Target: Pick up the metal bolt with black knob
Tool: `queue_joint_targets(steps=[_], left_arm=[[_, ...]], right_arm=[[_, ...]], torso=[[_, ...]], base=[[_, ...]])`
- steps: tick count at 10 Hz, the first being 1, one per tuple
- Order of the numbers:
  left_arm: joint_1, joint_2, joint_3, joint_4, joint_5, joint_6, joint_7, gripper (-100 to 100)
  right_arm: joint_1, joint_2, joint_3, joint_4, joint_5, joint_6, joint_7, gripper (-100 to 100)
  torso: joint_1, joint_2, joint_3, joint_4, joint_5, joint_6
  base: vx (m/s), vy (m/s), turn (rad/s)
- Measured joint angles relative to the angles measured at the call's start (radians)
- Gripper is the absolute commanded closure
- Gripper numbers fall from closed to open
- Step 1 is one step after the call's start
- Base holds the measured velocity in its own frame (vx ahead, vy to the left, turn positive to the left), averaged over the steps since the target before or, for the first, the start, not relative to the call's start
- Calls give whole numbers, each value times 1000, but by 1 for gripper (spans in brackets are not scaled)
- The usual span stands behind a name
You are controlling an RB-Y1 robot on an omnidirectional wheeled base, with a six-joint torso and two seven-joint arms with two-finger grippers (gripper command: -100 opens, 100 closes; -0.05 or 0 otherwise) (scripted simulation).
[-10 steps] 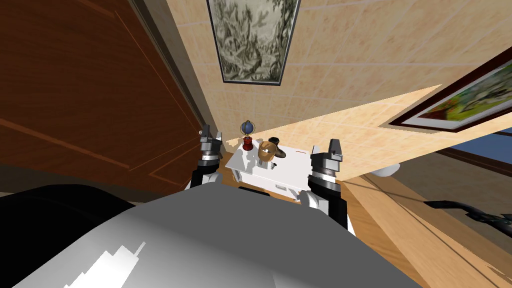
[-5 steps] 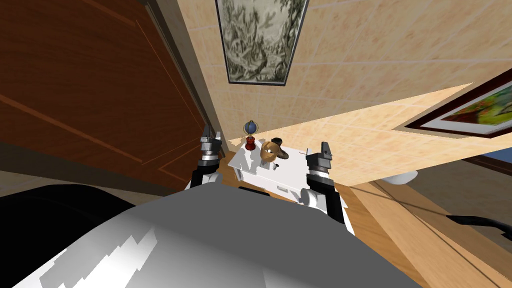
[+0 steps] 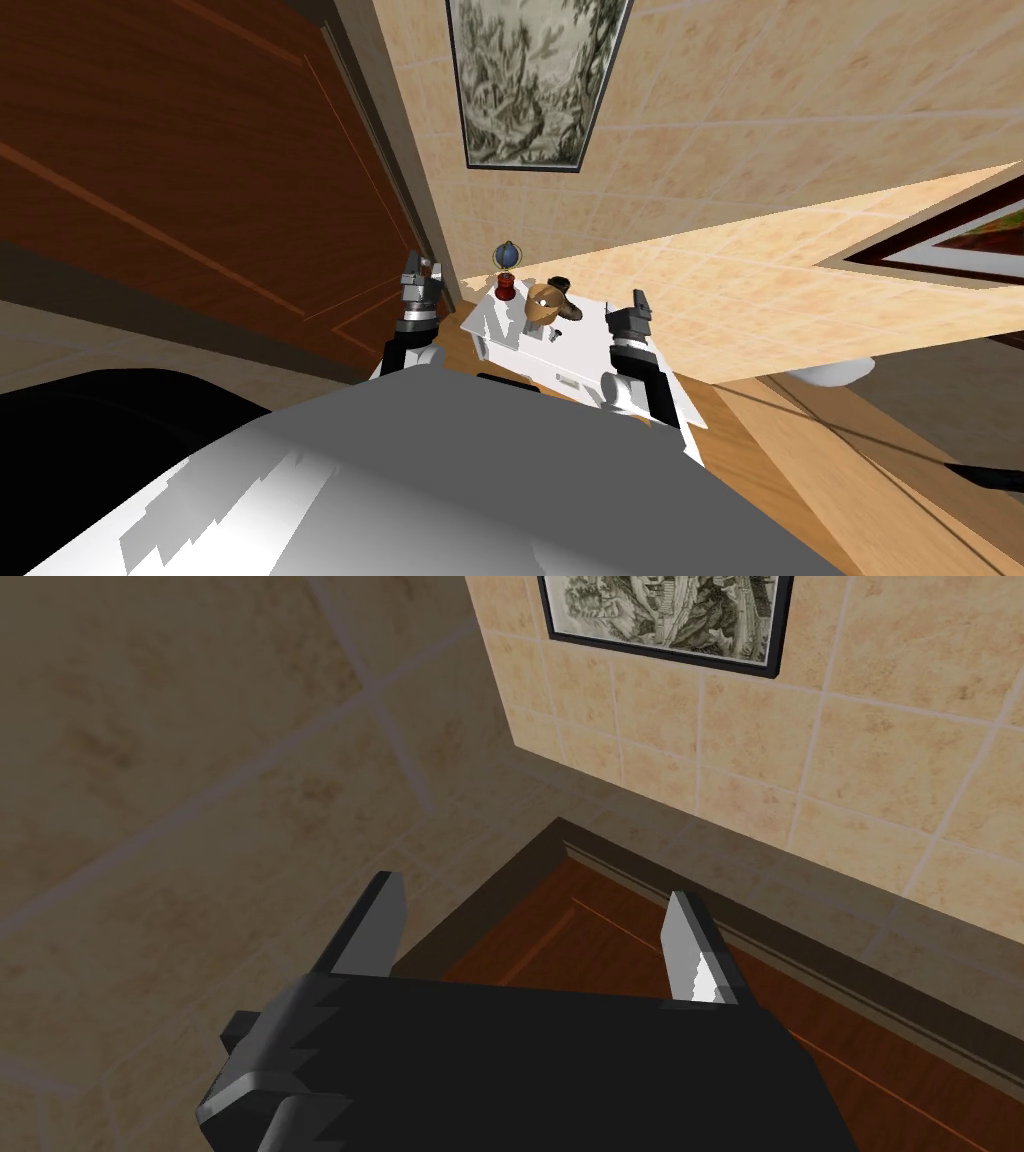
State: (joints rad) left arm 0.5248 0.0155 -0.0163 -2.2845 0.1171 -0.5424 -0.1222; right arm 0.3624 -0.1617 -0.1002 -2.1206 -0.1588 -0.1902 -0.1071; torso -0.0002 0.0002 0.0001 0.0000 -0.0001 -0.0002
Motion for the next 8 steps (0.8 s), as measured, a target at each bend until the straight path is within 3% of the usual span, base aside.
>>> queue_joint_targets(steps=[8], left_arm=[[0, 0, 0, 0, 0, 0, 0, 0]], right_arm=[[-101, -56, -59, 194, -69, 121, -197, -100]], torso=[[0, 0, 0, 0, 0, 0]], base=[[-11, 1, 92]])
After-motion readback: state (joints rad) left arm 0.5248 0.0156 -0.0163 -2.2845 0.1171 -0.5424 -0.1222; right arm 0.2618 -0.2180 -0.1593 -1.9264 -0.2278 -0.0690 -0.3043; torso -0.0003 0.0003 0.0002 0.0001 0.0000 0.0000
